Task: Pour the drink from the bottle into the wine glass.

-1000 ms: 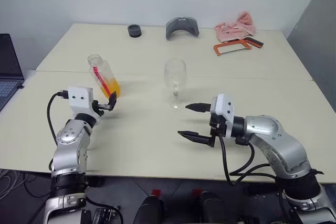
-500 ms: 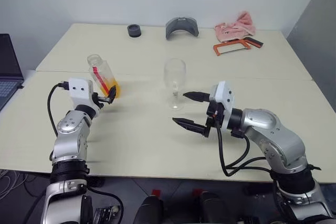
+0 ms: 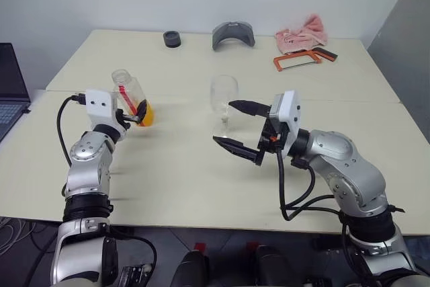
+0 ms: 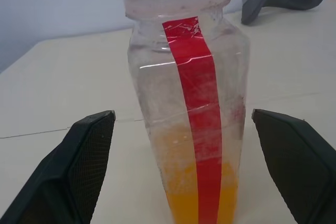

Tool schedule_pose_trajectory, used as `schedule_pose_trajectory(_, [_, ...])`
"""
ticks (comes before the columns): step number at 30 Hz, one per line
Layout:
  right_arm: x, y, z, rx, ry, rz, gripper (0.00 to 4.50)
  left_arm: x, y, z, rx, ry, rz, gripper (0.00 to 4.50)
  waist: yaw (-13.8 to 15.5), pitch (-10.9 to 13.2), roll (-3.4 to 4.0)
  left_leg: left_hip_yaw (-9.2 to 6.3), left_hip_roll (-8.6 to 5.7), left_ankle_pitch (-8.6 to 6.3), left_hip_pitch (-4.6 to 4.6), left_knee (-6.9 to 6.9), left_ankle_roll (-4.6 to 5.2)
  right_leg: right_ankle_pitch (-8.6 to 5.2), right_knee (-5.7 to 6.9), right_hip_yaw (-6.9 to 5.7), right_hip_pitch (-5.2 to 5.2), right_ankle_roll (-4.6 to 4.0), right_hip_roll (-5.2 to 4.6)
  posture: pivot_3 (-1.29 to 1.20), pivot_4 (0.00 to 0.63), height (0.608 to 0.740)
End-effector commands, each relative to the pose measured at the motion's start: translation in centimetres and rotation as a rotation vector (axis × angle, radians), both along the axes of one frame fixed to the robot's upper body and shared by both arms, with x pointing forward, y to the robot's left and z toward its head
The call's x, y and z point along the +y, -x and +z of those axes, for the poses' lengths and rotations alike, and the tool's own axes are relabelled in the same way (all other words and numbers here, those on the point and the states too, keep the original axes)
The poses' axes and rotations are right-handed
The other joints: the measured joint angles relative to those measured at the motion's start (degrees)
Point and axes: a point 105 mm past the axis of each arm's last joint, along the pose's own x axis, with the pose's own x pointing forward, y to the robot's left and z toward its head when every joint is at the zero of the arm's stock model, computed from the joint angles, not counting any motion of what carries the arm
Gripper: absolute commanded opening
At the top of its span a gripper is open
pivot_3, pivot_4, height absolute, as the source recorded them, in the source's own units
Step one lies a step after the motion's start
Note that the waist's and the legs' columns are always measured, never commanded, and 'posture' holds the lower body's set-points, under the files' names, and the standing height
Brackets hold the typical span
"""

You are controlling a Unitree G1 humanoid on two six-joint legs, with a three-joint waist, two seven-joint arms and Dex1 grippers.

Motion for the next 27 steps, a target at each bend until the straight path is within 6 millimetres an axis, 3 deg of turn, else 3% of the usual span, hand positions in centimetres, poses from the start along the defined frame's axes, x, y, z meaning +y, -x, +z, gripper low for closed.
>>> schedule_pose_trajectory(1, [0.1,0.5,0.9,-0.052,-0.015,0.011,4.49,0.0,-0.2,2.2,-0.069,-0.030,-0.006,4.50,0.00,0.00,0.00,0.00,0.00,0.00,0.00,0.00,0.00,0.00,0.00,0.00,0.00,0.00,0.00,0.00,0.150,0.740])
schedule_pose_trajectory(9, [0.1,0.4,0.5,-0.050,-0.003,0.005,4.49,0.0,-0.5,2.6,-0.074,-0.009,-0.013,4.50,-0.01,0.00,0.00,-0.01,0.00,0.00,0.00,0.00,0.00,0.00,0.00,-0.01,0.00,0.00,0.00,0.00,0.150,0.740])
schedule_pose_trajectory(18, [0.1,0.3,0.3,-0.061,0.006,-0.005,4.50,-0.2,-0.7,3.0,-0.084,0.004,-0.032,1.82,-0.04,0.00,0.00,0.00,0.00,0.00,0.00,0.00,-0.01,0.00,0.00,-0.03,0.00,0.00,0.00,0.00,0.150,0.740])
schedule_pose_trajectory(24, [-0.2,0.2,0.4,-0.079,0.007,-0.025,4.50,-1.6,-0.4,3.6,-0.103,0.005,-0.093,1.67,-0.01,0.00,0.00,-0.02,0.00,0.01,-0.02,0.00,-0.01,0.00,0.00,-0.02,-0.01,0.00,0.00,0.00,0.150,0.740])
schedule_pose_trajectory(27, [-1.2,0.1,0.9,-0.082,-0.021,-0.064,4.50,-4.7,0.0,5.3,-0.153,-0.031,-0.203,1.67,0.04,0.01,-0.02,-0.06,-0.01,0.03,-0.07,0.01,-0.05,0.00,-0.02,0.01,-0.01,0.00,-0.01,0.00,0.150,0.740])
